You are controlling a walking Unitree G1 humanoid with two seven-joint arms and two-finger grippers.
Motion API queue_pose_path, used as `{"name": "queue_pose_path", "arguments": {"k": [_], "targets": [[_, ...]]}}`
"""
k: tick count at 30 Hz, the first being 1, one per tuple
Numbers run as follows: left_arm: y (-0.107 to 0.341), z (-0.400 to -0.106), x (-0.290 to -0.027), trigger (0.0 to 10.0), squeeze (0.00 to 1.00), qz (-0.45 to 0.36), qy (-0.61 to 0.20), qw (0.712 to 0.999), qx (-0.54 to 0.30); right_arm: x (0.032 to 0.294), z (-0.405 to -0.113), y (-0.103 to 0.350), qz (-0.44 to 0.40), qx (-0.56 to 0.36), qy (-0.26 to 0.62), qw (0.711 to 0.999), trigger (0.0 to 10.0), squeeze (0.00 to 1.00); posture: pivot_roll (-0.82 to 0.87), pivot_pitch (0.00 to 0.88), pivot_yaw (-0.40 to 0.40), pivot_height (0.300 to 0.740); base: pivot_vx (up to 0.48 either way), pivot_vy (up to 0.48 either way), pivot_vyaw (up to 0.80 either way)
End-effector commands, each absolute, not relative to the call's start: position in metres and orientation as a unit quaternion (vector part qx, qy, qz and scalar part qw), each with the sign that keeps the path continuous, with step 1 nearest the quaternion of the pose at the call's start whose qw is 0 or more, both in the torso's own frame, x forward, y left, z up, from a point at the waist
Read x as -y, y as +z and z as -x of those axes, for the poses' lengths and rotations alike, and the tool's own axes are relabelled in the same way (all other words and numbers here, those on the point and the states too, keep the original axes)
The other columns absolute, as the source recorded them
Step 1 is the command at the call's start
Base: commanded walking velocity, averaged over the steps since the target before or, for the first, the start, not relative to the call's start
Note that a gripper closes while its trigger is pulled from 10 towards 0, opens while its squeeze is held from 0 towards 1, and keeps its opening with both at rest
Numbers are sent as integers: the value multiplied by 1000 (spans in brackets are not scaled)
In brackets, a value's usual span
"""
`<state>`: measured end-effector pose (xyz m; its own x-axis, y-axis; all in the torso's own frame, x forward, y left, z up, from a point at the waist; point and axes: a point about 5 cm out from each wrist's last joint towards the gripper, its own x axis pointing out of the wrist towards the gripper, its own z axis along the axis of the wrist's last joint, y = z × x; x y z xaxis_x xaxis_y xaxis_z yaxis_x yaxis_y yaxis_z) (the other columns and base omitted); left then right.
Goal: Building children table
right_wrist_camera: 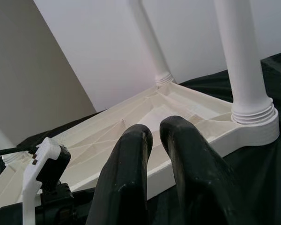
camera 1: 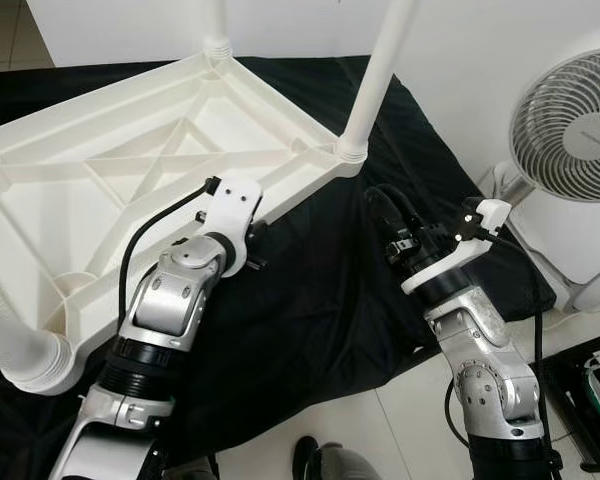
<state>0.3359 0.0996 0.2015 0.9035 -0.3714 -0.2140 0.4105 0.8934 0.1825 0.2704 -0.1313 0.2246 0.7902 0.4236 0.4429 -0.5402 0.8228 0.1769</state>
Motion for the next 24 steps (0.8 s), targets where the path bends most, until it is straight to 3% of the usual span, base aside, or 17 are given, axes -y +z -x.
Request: {"name": "queue_pose_path", "arguments": {"k": [1, 6, 7, 8, 9, 24], "targets": [[211, -334, -101, 10000, 1000, -108, -155, 981, -47, 132, -269, 222, -149, 195, 253, 936, 10000, 0, 130, 171, -64, 740, 0, 0, 0], [214, -329, -98, 10000, 1000, -112, -175, 978, -26, 131, -269, 222, -150, 196, 252, 936, 10000, 0, 135, 166, -66, 740, 0, 0, 0], [215, -328, -97, 10000, 745, -112, -178, 977, -23, 131, -270, 222, -150, 196, 253, 936, 10000, 0, 135, 166, -66, 740, 0, 0, 0], [215, -328, -97, 10000, 745, -112, -178, 977, -23, 131, -270, 222, -150, 196, 253, 936, 10000, 0, 135, 166, -66, 740, 0, 0, 0], [216, -326, -96, 10000, 0, -109, -181, 977, -17, 131, -270, 221, -148, 195, 255, 935, 10000, 0, 137, 164, -68, 740, 0, 0, 0], [228, -294, -94, 10000, 0, -55, -285, 956, 51, 136, -281, 215, -95, 188, 204, 956, 10000, 0, 147, 166, -77, 740, 0, 0, 0]]}}
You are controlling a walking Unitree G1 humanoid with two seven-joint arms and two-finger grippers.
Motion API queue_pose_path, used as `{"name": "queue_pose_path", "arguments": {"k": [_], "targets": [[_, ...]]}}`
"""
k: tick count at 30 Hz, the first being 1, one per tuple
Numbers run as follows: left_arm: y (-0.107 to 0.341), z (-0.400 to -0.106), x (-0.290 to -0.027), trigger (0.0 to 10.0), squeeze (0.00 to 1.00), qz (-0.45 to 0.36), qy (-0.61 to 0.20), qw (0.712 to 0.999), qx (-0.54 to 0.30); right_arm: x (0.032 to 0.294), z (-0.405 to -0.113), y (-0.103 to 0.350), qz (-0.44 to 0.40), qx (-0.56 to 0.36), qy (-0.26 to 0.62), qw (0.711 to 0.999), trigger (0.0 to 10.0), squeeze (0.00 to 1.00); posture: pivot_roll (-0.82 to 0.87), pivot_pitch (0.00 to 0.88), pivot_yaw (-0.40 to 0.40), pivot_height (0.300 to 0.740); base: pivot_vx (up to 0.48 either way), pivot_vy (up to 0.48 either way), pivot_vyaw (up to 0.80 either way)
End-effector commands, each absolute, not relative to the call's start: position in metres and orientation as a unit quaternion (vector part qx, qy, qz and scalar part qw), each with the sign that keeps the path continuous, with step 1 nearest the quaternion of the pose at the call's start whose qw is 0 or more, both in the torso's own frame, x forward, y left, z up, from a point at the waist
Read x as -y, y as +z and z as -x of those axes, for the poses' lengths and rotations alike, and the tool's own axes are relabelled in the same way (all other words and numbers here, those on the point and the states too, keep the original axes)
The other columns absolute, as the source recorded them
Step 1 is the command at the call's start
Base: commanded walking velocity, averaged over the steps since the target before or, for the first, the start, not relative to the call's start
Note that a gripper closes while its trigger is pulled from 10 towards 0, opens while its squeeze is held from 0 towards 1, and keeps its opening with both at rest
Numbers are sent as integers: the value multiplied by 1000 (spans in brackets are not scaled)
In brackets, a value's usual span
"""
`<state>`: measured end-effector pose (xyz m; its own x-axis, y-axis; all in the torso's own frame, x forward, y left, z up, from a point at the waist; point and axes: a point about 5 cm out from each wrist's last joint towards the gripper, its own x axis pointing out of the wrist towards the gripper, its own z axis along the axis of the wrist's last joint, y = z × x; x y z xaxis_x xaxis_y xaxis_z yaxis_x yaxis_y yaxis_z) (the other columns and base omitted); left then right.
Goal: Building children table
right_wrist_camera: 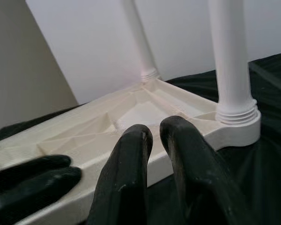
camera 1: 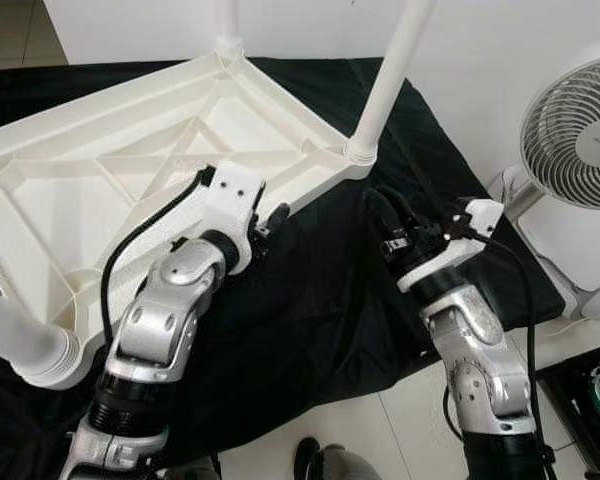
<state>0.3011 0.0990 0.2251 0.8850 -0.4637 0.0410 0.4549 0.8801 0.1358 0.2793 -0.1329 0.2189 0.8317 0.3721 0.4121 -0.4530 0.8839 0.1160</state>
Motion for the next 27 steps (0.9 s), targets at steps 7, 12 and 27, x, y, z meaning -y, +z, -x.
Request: {"name": "queue_pose_path", "arguments": {"k": [7, 12, 27], "targets": [[223, -273, -100, 10000, 0, -69, -310, 946, 69, 139, -288, 210, -66, 170, 168, 969, 10000, 0, 154, 173, -84, 740, 0, 0, 0], [225, -260, -105, 10000, 0, -51, -327, 941, 74, 145, -295, 204, -48, 151, 138, 978, 10000, 0, 163, 178, -93, 740, 0, 0, 0], [196, -240, -150, 10000, 0, -125, -312, 941, -37, 143, -304, 201, -28, 141, 131, 981, 10000, 0, 199, 188, -117, 740, 0, 0, 0]]}}
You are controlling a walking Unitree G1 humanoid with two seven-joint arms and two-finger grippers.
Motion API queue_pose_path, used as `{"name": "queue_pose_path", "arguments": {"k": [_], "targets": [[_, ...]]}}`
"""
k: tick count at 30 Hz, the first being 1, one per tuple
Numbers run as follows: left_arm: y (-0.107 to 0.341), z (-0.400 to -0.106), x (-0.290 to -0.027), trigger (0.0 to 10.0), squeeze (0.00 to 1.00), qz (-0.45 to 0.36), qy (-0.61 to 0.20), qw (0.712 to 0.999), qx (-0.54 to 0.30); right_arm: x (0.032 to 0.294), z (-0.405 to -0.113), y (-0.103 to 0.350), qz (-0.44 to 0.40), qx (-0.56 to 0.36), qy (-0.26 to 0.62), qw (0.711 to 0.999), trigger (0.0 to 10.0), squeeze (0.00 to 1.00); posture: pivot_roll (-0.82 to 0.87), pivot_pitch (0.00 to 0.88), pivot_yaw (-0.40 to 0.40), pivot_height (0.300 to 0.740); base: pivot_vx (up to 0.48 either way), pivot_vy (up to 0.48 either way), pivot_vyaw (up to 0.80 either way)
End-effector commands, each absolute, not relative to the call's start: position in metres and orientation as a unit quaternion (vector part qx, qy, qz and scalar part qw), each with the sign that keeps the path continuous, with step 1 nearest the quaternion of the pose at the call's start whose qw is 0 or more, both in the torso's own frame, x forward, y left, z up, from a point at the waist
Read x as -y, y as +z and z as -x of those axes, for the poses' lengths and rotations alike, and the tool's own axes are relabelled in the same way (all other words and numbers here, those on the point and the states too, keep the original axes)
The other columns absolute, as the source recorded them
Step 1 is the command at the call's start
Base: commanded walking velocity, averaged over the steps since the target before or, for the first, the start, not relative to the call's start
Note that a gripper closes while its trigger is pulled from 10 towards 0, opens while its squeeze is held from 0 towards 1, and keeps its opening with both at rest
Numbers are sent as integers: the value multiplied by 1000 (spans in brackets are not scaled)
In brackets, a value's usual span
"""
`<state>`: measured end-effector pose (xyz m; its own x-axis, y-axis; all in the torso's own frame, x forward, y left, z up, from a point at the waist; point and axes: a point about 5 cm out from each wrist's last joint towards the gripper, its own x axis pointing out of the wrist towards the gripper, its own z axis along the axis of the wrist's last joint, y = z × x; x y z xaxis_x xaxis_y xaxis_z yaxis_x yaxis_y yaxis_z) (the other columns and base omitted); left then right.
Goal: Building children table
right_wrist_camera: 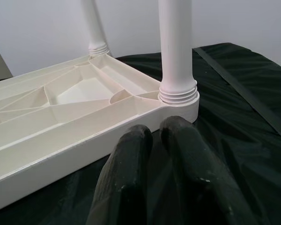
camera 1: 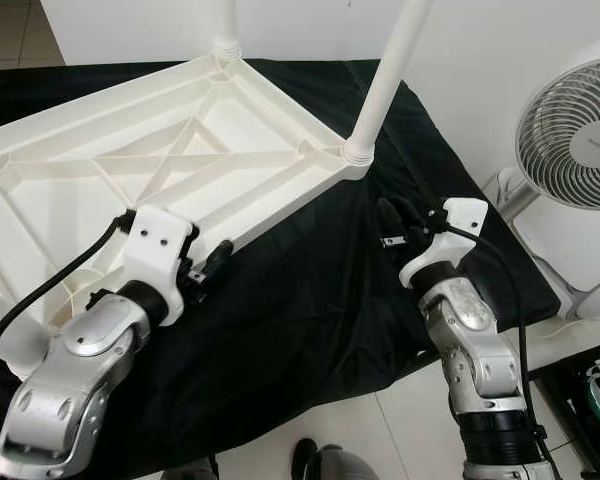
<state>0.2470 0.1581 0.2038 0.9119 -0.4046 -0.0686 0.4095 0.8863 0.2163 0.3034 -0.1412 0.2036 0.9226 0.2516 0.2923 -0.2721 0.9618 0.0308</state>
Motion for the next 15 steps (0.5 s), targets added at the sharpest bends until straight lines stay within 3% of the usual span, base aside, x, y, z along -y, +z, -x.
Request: {"name": "queue_pose_path", "arguments": {"k": [1, 15], "targets": [[192, -241, -155, 10000, 0, -137, -299, 943, -50, 142, -304, 200, -27, 141, 131, 981, 10000, 0, 199, 188, -117, 740, 0, 0, 0], [183, -245, -164, 10000, 0, -181, -270, 942, -89, 143, -305, 202, -22, 144, 127, 981, 10000, 0, 205, 194, -117, 740, 0, 0, 0]]}}
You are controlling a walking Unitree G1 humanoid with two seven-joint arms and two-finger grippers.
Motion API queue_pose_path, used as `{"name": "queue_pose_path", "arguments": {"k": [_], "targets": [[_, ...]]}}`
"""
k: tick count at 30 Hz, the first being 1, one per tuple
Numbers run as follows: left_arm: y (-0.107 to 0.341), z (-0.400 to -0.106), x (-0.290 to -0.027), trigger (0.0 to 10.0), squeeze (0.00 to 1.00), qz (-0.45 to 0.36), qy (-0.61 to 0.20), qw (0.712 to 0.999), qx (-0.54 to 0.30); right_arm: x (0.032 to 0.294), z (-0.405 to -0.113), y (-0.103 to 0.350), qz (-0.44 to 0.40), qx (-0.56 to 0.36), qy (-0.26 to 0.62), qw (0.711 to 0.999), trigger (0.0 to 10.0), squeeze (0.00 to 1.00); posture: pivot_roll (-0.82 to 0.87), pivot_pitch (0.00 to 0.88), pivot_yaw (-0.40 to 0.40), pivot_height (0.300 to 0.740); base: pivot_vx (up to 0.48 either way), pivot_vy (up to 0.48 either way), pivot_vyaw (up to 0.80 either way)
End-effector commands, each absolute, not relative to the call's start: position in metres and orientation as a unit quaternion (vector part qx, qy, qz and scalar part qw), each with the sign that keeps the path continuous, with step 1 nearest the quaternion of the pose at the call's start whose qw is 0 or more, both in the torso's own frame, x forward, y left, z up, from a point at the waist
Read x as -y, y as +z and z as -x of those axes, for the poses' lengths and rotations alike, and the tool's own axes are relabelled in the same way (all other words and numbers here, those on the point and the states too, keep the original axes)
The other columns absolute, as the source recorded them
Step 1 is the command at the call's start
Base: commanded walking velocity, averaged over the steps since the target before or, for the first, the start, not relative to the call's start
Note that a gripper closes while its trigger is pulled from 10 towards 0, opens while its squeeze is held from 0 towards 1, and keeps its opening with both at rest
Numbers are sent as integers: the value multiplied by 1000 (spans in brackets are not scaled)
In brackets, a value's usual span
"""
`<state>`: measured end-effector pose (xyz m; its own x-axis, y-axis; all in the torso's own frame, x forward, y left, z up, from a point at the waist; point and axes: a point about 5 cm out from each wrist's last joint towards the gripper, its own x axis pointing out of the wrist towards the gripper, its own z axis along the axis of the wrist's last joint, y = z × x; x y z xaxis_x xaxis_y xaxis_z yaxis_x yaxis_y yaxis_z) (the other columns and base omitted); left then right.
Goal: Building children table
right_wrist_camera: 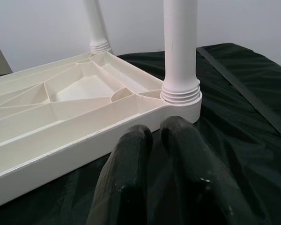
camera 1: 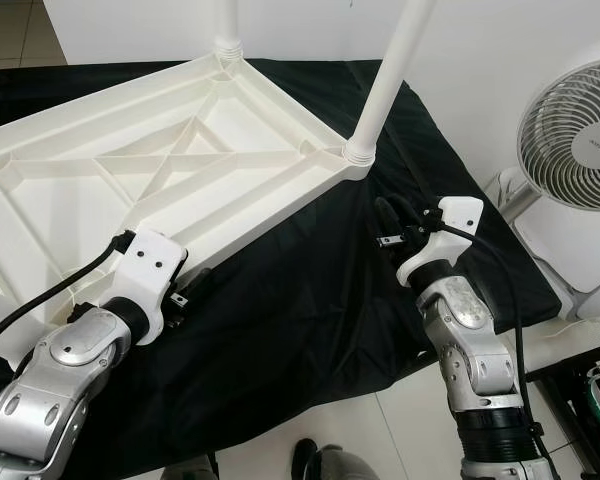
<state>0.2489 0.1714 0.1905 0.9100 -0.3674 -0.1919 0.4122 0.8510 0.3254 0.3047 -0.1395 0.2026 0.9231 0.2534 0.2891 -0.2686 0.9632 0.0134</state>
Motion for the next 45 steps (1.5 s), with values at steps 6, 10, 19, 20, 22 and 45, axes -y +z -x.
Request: {"name": "queue_pose_path", "arguments": {"k": [6, 10, 19, 20, 22, 45], "targets": [[181, -252, -165, 10000, 0, -222, -258, 934, -112, 143, -305, 202, -22, 146, 127, 981, 10000, 0, 193, 187, -109, 740, 0, 0, 0], [177, -253, -164, 10000, 0, -245, -262, 925, -125, 142, -305, 202, -22, 146, 128, 981, 10000, 0, 193, 187, -109, 740, 0, 0, 0], [172, -255, -162, 10000, 0, -251, -258, 922, -144, 141, -304, 202, -20, 146, 129, 981, 10000, 0, 189, 180, -107, 740, 0, 0, 0], [172, -256, -162, 7176, 0, -248, -257, 922, -148, 141, -304, 202, -20, 147, 130, 980, 10000, 0, 189, 180, -107, 740, 0, 0, 0], [173, -257, -162, 2431, 0, -245, -249, 925, -149, 141, -304, 203, -21, 148, 131, 980, 10000, 0, 187, 173, -102, 740, 0, 0, 0], [176, -253, -165, 0, 0, -171, -133, 963, -159, 139, -306, 203, -19, 148, 135, 979, 10000, 0, 205, 194, -115, 740, 0, 0, 0]]}}
